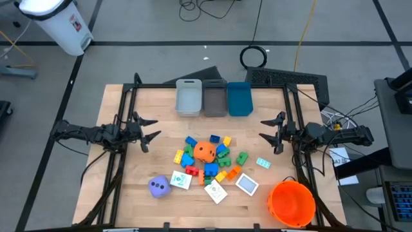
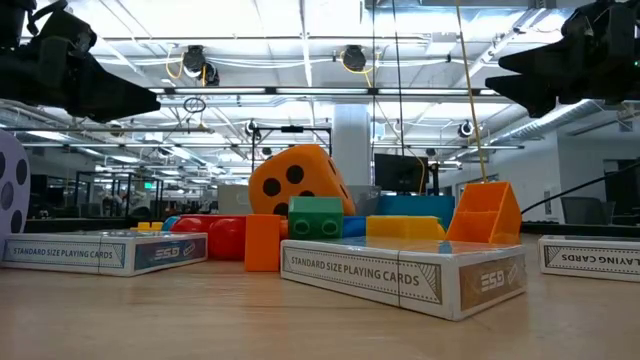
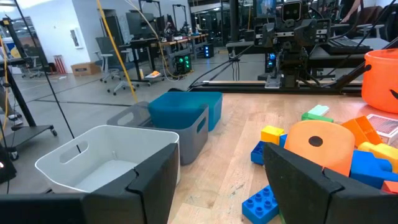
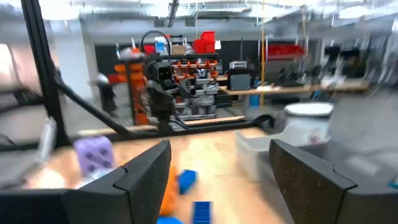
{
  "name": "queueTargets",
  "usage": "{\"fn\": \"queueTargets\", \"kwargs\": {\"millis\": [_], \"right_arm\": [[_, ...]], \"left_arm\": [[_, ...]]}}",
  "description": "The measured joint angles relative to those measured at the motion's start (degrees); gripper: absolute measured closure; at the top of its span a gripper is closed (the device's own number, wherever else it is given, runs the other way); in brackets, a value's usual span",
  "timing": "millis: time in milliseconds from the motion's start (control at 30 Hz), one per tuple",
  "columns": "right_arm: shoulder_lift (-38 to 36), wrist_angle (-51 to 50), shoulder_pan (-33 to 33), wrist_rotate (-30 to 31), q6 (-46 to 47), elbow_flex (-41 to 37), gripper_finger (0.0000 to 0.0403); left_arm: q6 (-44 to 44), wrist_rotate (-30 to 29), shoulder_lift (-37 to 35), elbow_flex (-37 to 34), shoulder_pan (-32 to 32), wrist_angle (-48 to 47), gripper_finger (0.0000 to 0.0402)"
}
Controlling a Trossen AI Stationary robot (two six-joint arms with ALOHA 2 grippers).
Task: Pick & Place Toys
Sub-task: Put the light blue game piece into the blue bin
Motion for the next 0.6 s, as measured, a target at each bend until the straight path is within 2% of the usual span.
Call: {"fn": "queueTargets", "kwargs": {"millis": [167, 267, 467, 600], "right_arm": [[0.0, 0.1, 0.0, 0.2, 22.6, 0.0, 0.0138], [0.0, 0.0, 0.0, 0.2, 30.5, 0.0, 0.0138], [0.0, 0.5, 0.0, 0.6, 32.4, 0.0, 0.0138], [0.1, 0.8, 0.0, 8.6, 33.1, 0.0, 0.0138]], "left_arm": [[0.0, 0.0, 0.0, 0.0, 0.0, 0.0, 0.0160], [0.0, 0.0, 0.0, 0.0, 0.0, 0.0, 0.0160], [0.0, 0.0, 0.0, 0.0, 0.0, 0.0, 0.0160], [0.0, 0.0, 0.0, 0.0, 0.0, 0.0, 0.0160]]}}
